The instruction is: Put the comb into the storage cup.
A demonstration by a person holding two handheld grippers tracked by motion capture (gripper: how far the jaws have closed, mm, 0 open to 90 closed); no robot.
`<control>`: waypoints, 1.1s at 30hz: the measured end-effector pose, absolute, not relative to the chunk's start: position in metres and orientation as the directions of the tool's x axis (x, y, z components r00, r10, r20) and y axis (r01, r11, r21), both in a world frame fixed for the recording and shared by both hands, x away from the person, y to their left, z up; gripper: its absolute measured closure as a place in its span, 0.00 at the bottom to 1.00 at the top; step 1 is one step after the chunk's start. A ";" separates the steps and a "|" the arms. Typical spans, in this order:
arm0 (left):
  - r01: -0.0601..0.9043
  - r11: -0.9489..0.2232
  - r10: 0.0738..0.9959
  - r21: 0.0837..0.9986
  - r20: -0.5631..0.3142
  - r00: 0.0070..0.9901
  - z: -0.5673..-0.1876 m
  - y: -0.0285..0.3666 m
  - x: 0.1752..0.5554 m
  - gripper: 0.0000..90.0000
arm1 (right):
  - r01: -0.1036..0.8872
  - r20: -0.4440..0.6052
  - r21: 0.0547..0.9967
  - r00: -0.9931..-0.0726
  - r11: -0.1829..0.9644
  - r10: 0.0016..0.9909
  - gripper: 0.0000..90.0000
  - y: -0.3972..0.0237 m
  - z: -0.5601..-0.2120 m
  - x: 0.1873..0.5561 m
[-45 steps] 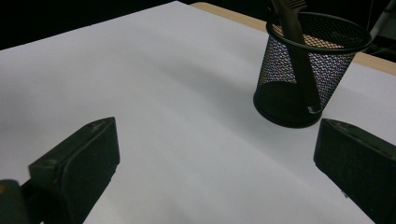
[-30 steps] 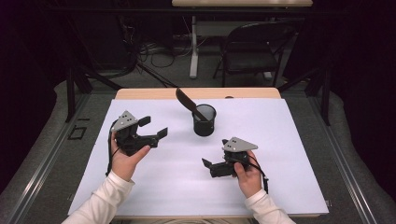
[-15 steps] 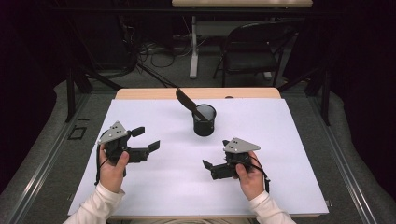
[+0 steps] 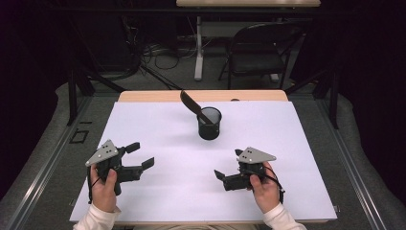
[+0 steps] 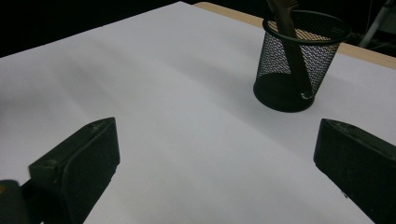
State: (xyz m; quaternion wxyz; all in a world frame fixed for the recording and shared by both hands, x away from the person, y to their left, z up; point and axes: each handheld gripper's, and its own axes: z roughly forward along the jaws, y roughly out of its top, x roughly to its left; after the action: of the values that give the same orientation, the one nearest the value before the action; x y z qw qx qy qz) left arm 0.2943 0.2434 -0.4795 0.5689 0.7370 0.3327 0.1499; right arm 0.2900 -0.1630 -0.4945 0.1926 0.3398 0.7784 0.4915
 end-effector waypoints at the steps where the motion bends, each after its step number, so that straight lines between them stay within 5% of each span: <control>1: 0.321 -0.131 0.658 0.938 -0.160 0.736 -0.482 0.245 0.293 0.18 | 0.342 0.036 0.896 -0.691 0.283 0.722 0.00 -0.165 -0.495 0.289; 33: 0.341 -0.079 0.704 0.937 -0.190 0.684 -0.525 0.287 0.287 0.18 | 0.398 0.076 0.897 -0.569 0.194 0.819 0.00 -0.214 -0.524 0.291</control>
State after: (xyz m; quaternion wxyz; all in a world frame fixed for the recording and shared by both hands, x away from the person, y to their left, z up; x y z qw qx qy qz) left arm 0.2874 0.2867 -0.5250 0.5725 0.7172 0.3642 0.1586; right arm 0.2909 -0.2140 -0.5243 0.2171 0.4105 0.7414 0.4844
